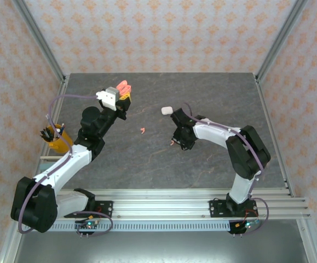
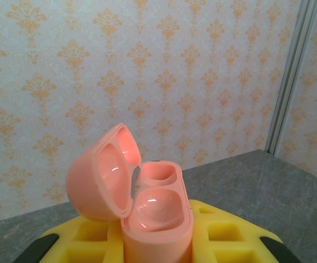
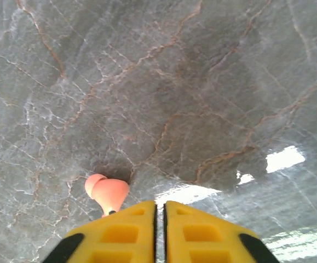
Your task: Insert the wireless bluetooth earbuds into the charging case
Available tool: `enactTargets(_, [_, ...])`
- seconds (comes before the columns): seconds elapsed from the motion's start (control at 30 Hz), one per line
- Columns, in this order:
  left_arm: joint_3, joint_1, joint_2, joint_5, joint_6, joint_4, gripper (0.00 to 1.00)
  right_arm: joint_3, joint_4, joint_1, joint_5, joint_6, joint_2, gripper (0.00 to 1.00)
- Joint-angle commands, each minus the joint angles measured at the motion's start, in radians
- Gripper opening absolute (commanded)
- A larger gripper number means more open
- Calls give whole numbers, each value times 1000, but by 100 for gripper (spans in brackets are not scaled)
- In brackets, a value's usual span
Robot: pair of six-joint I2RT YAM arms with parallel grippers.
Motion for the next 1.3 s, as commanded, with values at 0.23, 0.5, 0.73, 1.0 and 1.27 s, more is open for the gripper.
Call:
enactTargets(0.23, [8,10,6,3,-9,52,0,64,-35,24,-9,7,-14,29])
enactTargets(0.5, [5,10,6,3,-9,54,0,99,-23,38,-11,27,33,28])
enactTargets(0.73, [4,10,7,3,-9,55,0,104,-17,43,-12,33,69,27])
enactTargets(1.0, [5,10,11,3,-13,58,0,98,-6,43,0,33,93,26])
enactTargets(1.27, [8,10,15,4,-14,58,0,99,9,43,13,37,116,23])
